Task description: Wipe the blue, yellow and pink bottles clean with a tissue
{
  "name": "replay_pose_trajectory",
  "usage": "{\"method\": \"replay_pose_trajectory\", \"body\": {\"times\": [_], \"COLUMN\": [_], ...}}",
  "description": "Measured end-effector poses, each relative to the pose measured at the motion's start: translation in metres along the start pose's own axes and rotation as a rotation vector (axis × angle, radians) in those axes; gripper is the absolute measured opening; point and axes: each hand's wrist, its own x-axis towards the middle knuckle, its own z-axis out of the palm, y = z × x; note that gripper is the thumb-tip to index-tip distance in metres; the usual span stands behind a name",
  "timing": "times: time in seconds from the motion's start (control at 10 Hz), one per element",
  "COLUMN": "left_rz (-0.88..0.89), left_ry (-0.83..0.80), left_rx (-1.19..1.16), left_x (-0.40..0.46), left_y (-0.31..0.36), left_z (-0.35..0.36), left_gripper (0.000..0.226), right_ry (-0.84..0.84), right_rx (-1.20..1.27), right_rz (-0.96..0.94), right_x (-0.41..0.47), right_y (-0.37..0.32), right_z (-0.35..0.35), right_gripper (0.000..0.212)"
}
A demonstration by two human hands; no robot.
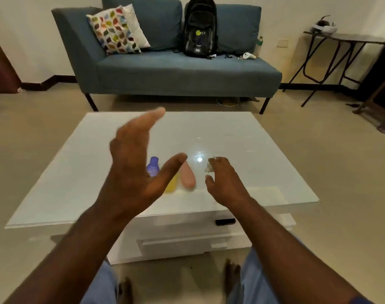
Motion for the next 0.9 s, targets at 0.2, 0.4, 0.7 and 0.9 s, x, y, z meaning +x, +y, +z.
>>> {"method": "replay_pose_trajectory", "body": {"times": [0.2, 0.4, 0.7, 0.9], "left_rz": [-0.408, -0.447, -0.591, -0.586], "left_ry": [-0.612, -0.591, -0.595, -0.590], "left_rx": [0.460, 0.448, 0.363, 0.469], "left_x": [-0.021, -0.020, -0.022, -0.037], "left_y": [-0.103, -0.122, -0.159, -0.119], "left_z": [0.084, 0.109, 0.142, 0.112], "left_gripper": [0.104, 0.095, 0.090, 0.095], "right_ry": [-0.237, -0.388, -0.686, -0.493], "right_rx": [-0.101, -0.233, -0.164, -0.222], "right_rz": [-0.031, 0.015, 0.160, 0.218], "right_x": [0.030, 0.047, 0.070, 0.051], "right_y": [-0.010, 0.001, 0.015, 0.005], "right_z": [0.021, 0.031, 0.065, 0.036], "right_gripper": [0.063, 0.076, 0.094, 0.175]}}
